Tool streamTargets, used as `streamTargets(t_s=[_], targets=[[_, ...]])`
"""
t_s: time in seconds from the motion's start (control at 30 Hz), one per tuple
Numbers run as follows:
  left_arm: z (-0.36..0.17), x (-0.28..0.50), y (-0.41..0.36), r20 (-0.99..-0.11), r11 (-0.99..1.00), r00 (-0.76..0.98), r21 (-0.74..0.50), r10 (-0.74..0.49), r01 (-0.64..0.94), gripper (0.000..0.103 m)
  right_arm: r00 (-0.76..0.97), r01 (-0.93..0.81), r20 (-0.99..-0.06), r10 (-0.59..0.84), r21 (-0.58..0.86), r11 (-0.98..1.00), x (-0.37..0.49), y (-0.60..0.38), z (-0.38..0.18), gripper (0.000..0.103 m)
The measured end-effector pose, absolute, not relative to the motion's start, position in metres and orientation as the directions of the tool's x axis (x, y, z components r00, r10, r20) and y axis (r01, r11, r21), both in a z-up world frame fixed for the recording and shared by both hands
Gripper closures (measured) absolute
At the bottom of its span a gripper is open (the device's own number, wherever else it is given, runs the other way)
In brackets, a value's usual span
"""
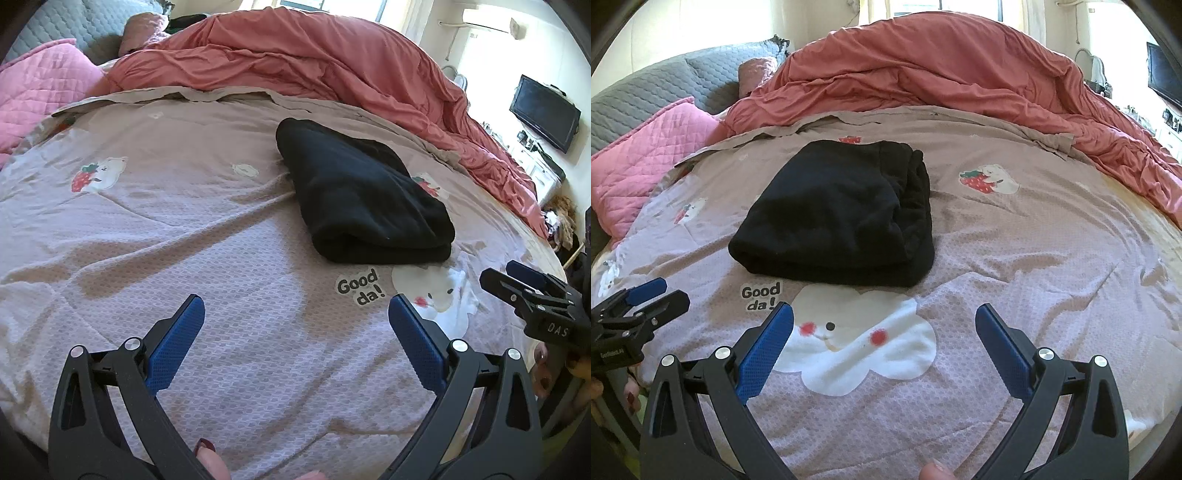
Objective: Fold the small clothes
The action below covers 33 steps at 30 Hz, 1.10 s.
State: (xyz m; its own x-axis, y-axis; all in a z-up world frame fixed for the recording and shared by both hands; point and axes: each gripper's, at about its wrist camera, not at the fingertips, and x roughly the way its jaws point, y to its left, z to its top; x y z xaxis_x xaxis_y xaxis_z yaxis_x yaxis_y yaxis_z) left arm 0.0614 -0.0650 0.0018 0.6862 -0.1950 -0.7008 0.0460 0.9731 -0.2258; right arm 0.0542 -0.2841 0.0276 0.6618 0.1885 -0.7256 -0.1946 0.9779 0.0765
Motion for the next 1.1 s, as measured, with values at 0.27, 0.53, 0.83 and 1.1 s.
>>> streamTargets(t_s=[0.27,0.53,0.83,1.1], targets=[[0.001,0.0632,-0.0627,-0.711,0.977,0.681,-0.213,-0.174,0.027,0.01,0.662,-0.195,-0.726,0.189,0.077,0.978,0.0539,-0.284,0.0275,0.005],[-0.0008,0.0641,-0.0616,-0.719,0.979,0.676,-0.203,-0.161,0.017,0.01,0.659,-0.198,-0.727,0.192,0.078,0.977,0.0538,-0.2827,0.0258,0.005],[0.0001,0.0634,-0.0608,-0.721,0.98,0.675,-0.201,-0.157,0.014,0.01,0.659,-0.198,-0.728,0.191,0.077,0.977,0.0534,-0.2824,0.0257,0.005],[-0.0008,0.0635,-0.0606,-0.725,0.98,0.671,-0.197,-0.155,0.013,0.01,0.658,-0.198,-0.728,0.19,0.076,0.977,0.0531,-0.2811,0.0244,0.005]])
